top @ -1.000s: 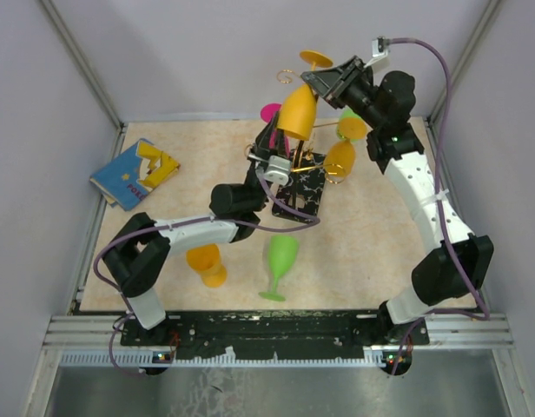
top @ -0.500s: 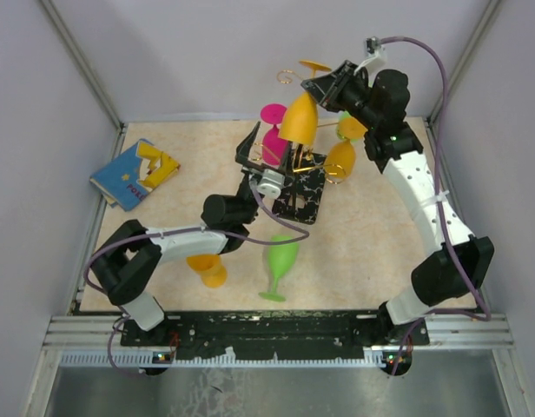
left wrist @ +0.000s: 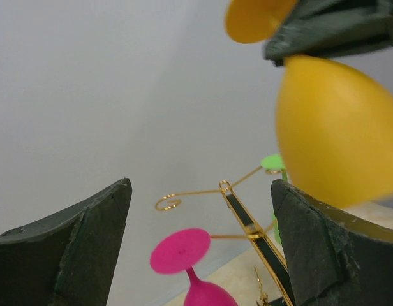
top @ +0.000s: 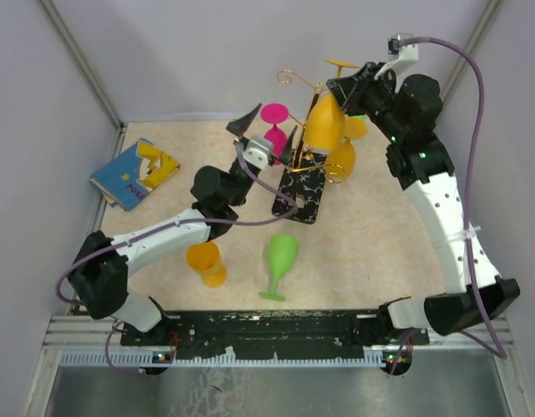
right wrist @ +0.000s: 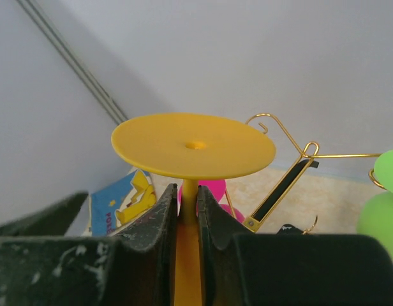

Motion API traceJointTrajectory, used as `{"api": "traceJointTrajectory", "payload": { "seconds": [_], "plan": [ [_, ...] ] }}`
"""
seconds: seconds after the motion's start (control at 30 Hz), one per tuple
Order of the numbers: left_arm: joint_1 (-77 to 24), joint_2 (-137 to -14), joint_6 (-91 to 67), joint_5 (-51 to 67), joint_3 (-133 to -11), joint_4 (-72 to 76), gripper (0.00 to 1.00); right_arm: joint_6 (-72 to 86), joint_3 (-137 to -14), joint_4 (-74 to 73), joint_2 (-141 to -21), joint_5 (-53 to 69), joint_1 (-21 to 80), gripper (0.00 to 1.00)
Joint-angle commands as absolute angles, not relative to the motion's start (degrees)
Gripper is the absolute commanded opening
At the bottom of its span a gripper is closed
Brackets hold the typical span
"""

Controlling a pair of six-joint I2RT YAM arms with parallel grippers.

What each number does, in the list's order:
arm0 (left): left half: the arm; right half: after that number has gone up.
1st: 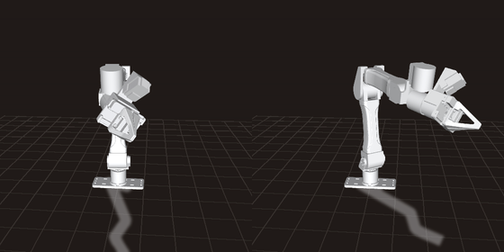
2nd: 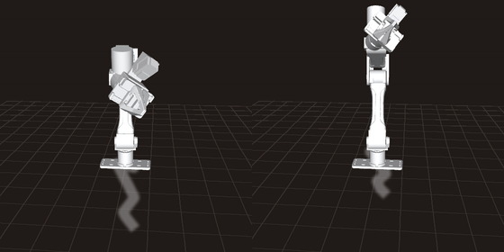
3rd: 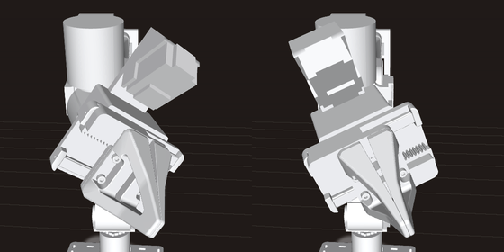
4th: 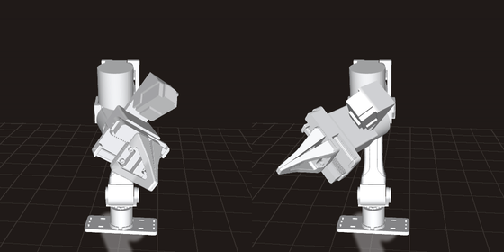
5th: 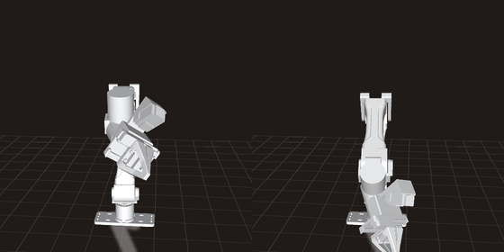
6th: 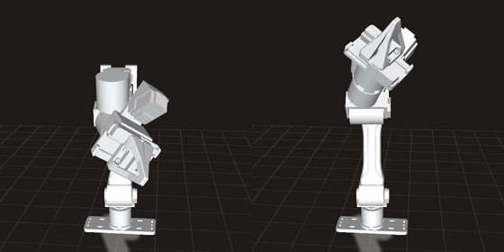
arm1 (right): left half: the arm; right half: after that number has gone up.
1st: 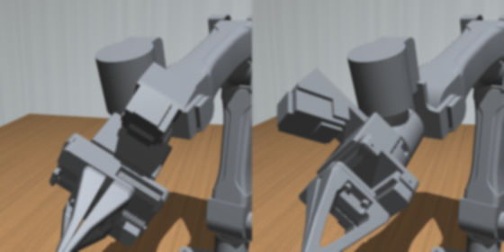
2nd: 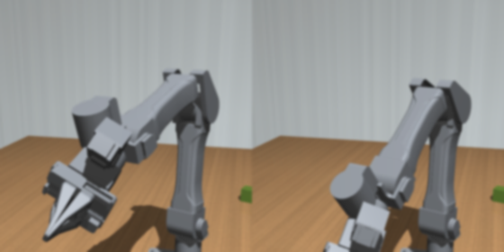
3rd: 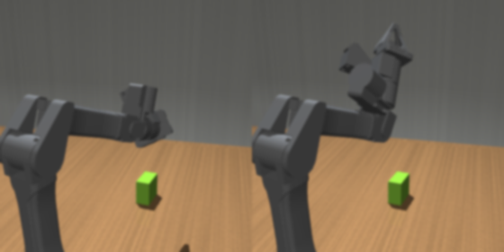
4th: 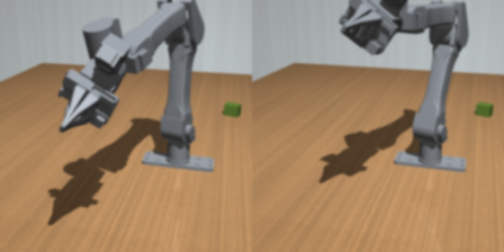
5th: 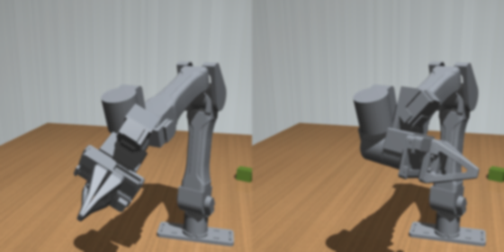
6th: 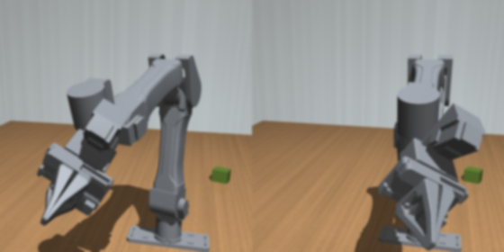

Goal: Place the wine glass upside down on the wine glass rack
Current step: Turn the wine glass upside down at the wine rack.

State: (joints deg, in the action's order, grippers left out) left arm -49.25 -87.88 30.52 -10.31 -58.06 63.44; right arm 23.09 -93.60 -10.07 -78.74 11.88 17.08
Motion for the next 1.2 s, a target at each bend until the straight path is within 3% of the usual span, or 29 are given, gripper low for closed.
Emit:
{"api": "traceJointTrajectory", "payload": {
  "seconds": [0.0,0.23,0.67,1.17],
  "plan": [
    [-46.2,-83.2,20.3,-5.1,-68.7,46.3,0.96,19.6,-91.4,-9.4,-71.8,15.3,17.0,0.0],
    [-39.0,-82.1,12.3,0.8,-80.9,31.9,0.99,15.1,-86.2,-13.7,-66.5,24.6,18.4,0.0],
    [-36.0,-82.1,15.3,-1.3,-83.7,30.2,0.99,10.4,-64.0,-7.1,-51.8,23.4,23.8,0.0],
    [-34.9,-83.5,16.1,-1.7,-84.5,29.8,0.99,6.6,-47.3,1.8,-44.5,9.6,30.3,0.0]
  ]
}}
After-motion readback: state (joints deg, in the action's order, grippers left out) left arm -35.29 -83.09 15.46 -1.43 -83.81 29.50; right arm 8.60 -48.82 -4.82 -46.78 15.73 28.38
